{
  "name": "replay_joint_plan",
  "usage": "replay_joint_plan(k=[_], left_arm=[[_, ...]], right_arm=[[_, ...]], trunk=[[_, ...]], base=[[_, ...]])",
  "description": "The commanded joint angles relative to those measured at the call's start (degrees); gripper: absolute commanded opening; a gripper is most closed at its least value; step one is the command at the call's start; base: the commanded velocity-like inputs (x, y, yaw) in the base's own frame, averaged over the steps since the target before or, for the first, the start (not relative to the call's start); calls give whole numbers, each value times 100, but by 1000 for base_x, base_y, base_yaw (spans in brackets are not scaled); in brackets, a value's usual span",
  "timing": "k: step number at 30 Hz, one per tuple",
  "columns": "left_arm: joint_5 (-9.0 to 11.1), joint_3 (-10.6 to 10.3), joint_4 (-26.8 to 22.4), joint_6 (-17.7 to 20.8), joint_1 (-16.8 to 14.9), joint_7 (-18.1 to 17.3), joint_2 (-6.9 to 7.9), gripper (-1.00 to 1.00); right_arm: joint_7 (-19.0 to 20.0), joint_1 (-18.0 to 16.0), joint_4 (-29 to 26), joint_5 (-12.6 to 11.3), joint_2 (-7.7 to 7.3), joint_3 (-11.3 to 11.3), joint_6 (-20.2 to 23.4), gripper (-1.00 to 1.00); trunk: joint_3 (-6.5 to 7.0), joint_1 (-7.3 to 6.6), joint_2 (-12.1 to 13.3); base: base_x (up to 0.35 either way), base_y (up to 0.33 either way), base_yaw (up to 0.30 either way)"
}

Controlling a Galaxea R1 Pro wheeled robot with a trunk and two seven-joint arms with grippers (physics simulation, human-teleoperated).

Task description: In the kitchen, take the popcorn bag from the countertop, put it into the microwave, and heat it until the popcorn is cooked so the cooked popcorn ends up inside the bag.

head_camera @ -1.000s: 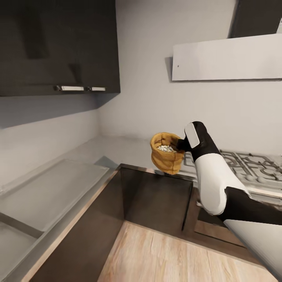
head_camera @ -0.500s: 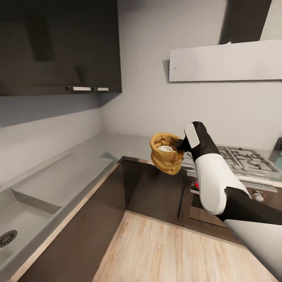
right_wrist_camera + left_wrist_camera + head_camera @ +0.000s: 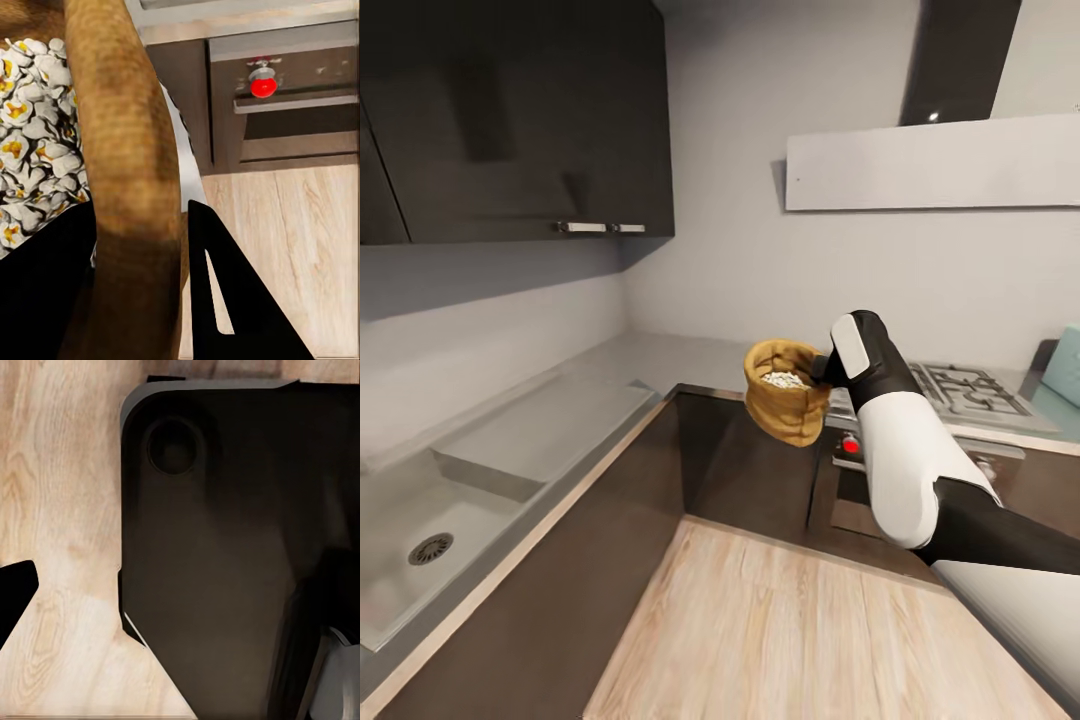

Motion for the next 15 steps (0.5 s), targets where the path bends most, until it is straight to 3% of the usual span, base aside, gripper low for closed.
replay_joint_plan(k=[1, 4, 7, 12, 15], left_arm=[[16, 8, -2, -14, -1, 9, 0, 100], [-2, 10, -2, -14, -1, 7, 5, 100], [-6, 8, -2, -14, -1, 2, 9, 100], [-7, 8, -2, -14, -1, 4, 9, 100], [-7, 8, -2, -14, -1, 4, 9, 100]], right_arm=[[-60, -4, -6, -66, 2, -21, 1, -100], [-55, -4, 7, -80, -64, -30, 1, -100], [-68, 91, 6, -73, -82, -43, 1, -100], [-72, 565, 2, -59, -137, -46, 1, -100], [-48, 894, 3, -66, -243, -47, 1, -100]], trunk=[[-7, -3, -5], [-7, -3, -5], [-7, -3, -5], [-7, -3, -5], [-7, -3, -5]], base=[[-348, 0, 0], [-167, 0, -20], [-17, 0, -220], [-1, 0, -281], [0, 0, -285]])
